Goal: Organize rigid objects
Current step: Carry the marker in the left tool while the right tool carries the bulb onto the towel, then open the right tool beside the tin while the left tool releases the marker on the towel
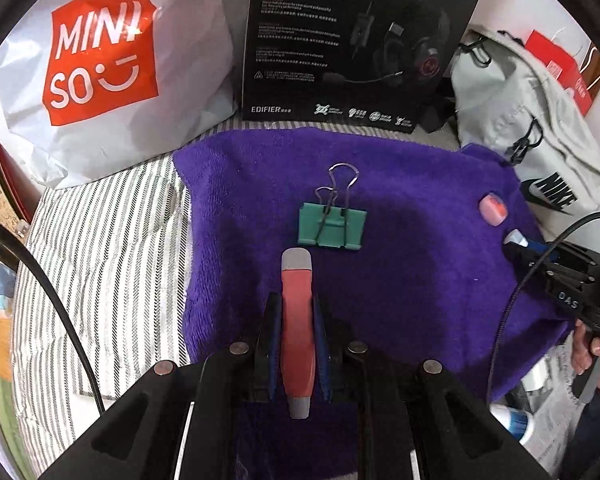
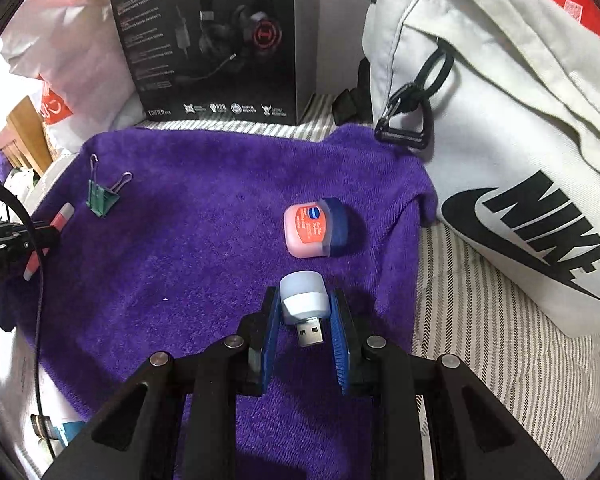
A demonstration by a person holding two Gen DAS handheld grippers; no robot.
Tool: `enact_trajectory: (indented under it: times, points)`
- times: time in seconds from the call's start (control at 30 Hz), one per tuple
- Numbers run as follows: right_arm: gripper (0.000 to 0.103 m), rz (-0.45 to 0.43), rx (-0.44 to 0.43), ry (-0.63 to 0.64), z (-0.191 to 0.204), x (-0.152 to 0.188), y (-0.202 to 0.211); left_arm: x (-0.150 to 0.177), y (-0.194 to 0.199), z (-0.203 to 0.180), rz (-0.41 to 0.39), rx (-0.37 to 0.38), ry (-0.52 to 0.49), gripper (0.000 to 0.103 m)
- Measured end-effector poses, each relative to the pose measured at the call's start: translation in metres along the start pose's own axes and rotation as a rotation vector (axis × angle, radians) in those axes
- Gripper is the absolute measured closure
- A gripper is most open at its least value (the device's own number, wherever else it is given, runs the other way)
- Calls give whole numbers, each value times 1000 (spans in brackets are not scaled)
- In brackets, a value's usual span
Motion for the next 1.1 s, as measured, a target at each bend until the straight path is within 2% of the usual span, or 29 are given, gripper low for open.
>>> enact_trajectory:
  times: [0.5,0.57,0.67,0.77,0.93,1.1]
  points:
    - [77,0,-12,25,2,2,-3,1,-7,-5,21,-8,-17,85]
    - [75,3,-23,28,3,3,-1,3,-5,-6,25,1,-17,82]
    - [65,7,-43,37,7,5,5,6,-1,-9,32,2,-31,75]
    - [55,-5,-23,52,9,6,12,10,3,-13,38,-1,-47,69]
    - [55,-12,-28,29,5,7,31,16,15,-16,43,-5,-35,69]
    - [55,-27,-12,15,0,10,58,18,52,-25,-12,1,-61,69]
Point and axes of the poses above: each gripper's, at about its wrist camera, not at the fingertips, and y roughly against the way its jaws point, z to its left, x to its underside, the point moved 8 cm from there along -y, roughly the way its jaws point, and after that the axes turned 15 degrees about -z, right-handed, at the moved point
